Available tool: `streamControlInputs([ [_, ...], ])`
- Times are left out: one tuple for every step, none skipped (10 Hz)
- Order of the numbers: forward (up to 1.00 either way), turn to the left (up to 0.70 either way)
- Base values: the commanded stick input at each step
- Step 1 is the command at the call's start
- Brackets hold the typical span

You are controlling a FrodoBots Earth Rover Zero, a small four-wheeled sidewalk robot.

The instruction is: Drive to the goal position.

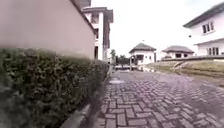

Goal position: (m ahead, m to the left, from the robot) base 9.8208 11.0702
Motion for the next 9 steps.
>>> streamControlInputs([
  [0.69,-0.14],
  [0.69,-0.32],
  [0.69,-0.05],
  [0.69,-0.16],
  [0.69,-0.34],
  [0.69,-0.35],
  [0.69,-0.19],
  [0.69,-0.33],
  [0.69,-0.29],
])
